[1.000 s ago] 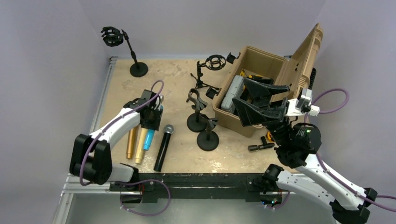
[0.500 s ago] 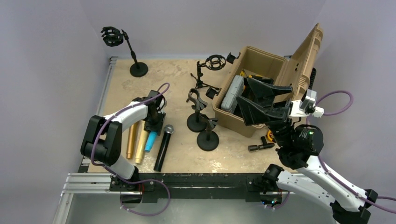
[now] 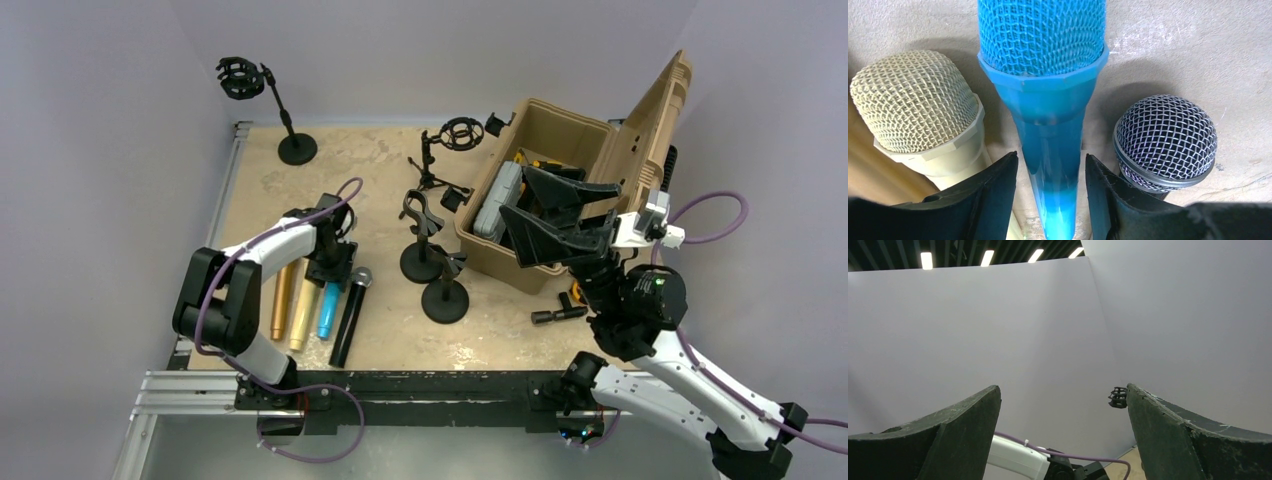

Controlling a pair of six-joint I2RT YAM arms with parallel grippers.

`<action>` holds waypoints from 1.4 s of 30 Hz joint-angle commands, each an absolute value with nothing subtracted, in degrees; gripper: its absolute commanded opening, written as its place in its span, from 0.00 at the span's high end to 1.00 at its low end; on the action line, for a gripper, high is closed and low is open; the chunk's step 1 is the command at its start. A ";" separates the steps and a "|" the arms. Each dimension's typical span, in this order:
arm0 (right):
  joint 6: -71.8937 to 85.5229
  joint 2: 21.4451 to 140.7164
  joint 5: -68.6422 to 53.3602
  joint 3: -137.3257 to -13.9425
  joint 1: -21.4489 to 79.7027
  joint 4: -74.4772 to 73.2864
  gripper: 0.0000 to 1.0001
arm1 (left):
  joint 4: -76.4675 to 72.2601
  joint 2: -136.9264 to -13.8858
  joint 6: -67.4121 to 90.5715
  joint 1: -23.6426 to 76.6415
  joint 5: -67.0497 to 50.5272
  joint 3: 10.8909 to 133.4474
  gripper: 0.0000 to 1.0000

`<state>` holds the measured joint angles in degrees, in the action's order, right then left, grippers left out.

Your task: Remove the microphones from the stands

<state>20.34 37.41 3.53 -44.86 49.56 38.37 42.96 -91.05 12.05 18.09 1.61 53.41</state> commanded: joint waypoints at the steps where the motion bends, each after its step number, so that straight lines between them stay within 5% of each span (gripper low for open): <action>1: 19.80 37.40 4.04 -44.57 49.75 40.40 0.06 | 43.31 -87.72 12.42 18.28 2.89 55.37 0.49; 13: 18.95 39.06 3.63 -45.85 49.75 39.77 0.05 | 48.08 -74.41 12.71 16.10 10.96 66.72 0.48; 21: 18.98 41.71 2.38 -47.18 49.73 40.34 0.04 | 31.05 -72.02 26.76 5.22 4.62 78.52 0.46; 34: 17.14 42.01 5.07 -49.48 49.66 37.05 0.04 | 4.16 -87.35 50.92 -7.33 -2.49 89.08 0.36; 42: 16.74 43.99 5.13 -49.92 49.66 37.44 0.03 | 0.94 -94.08 51.91 -7.95 5.92 93.58 0.37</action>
<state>17.74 43.03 3.99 -47.55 49.56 36.88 6.24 -93.43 49.39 -7.77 1.23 89.89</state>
